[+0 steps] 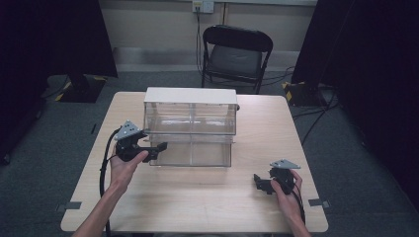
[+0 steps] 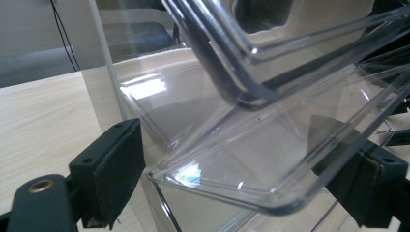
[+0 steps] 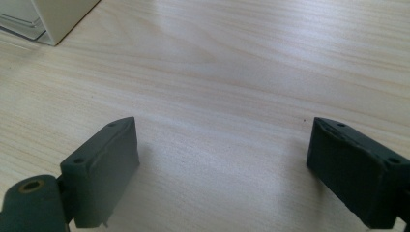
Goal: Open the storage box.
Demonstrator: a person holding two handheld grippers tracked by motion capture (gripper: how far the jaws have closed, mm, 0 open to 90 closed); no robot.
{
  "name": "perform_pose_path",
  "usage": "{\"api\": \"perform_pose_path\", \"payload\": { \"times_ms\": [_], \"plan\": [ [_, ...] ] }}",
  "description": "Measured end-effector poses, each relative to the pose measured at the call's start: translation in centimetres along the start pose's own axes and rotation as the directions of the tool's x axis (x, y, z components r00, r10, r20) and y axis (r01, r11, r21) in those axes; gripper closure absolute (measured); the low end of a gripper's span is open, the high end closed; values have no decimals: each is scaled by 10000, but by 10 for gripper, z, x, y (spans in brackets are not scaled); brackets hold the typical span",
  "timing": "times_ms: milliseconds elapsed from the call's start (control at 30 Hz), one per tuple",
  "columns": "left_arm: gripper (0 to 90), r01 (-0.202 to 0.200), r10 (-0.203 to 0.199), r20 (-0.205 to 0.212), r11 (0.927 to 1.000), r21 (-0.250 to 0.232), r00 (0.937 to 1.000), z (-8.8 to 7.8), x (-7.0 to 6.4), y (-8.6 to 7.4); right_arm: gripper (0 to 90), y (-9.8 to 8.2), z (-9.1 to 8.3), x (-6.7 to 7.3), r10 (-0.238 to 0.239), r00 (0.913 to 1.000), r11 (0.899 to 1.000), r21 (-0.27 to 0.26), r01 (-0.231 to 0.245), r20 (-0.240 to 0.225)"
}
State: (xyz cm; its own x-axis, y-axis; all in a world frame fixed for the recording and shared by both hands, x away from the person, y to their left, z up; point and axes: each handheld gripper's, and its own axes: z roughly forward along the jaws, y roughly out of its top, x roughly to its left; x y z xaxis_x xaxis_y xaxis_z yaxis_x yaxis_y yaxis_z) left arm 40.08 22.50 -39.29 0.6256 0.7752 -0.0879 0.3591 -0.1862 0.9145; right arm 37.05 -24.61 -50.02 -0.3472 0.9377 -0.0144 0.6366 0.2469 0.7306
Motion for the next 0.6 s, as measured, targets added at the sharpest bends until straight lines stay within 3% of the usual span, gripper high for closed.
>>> {"api": "perform_pose_path", "payload": {
  "times_ms": [600],
  "plan": [
    [133,-61,61,-27,10000,-16,10000,-1,0,2,104,0,0,0,0,10000,10000,1,0,0]
  ]
}}
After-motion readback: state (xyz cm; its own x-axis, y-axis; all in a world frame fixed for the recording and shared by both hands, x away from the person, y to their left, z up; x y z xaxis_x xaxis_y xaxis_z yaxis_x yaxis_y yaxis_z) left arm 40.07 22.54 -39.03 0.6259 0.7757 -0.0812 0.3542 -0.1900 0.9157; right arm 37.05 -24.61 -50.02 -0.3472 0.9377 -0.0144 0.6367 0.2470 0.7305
